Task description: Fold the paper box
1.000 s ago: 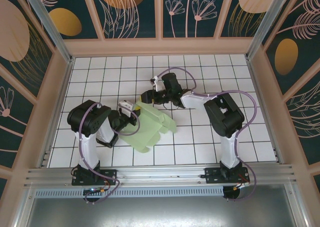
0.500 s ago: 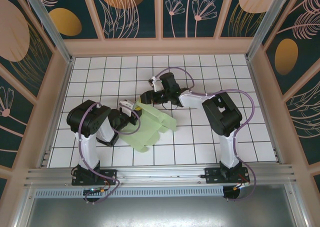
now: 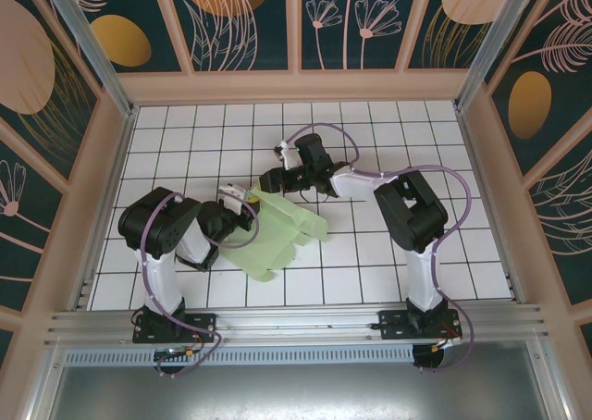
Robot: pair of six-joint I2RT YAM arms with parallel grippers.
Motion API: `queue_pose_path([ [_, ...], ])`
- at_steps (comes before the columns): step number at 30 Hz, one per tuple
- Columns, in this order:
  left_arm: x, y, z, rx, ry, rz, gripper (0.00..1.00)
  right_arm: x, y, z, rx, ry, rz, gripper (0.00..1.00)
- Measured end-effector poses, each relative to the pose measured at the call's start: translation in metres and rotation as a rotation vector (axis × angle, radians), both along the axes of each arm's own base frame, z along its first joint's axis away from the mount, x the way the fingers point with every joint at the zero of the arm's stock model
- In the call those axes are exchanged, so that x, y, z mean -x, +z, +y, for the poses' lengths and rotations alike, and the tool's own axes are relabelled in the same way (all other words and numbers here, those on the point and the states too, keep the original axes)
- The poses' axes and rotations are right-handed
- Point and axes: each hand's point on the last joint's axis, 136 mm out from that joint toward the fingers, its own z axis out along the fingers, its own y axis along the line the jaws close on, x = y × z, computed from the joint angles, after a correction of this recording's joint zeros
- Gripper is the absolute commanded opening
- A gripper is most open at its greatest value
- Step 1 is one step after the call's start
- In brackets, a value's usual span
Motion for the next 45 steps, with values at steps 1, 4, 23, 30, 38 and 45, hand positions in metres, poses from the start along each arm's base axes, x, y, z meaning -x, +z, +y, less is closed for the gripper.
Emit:
queue_pose_path([
  [1,0.000,0.000,-0.002,0.000,-0.006,0.002,0.06,0.000,0.000,0.000,0.000,0.000,-0.001,0.54],
  [4,-0.003,0.000,-0.005,0.001,-0.009,0.007,0.00,-0.002,0.000,-0.001,0.002,-0.006,-0.006,0.54],
  [23,-0.008,0.000,-0.009,0.029,-0.009,0.037,0.11,-0.007,0.000,-0.004,0.011,-0.026,-0.030,0.57],
  [30,-0.012,-0.001,-0.011,0.042,-0.008,0.056,0.29,-0.003,-0.001,-0.005,0.019,0.000,-0.051,0.55],
  [38,-0.008,-0.005,-0.008,0.042,-0.002,0.069,0.29,-0.001,0.001,-0.009,0.117,0.031,-0.141,0.55],
  [45,-0.006,-0.006,-0.007,0.043,-0.001,0.076,0.29,-0.005,0.003,-0.013,0.195,0.045,-0.183,0.55],
])
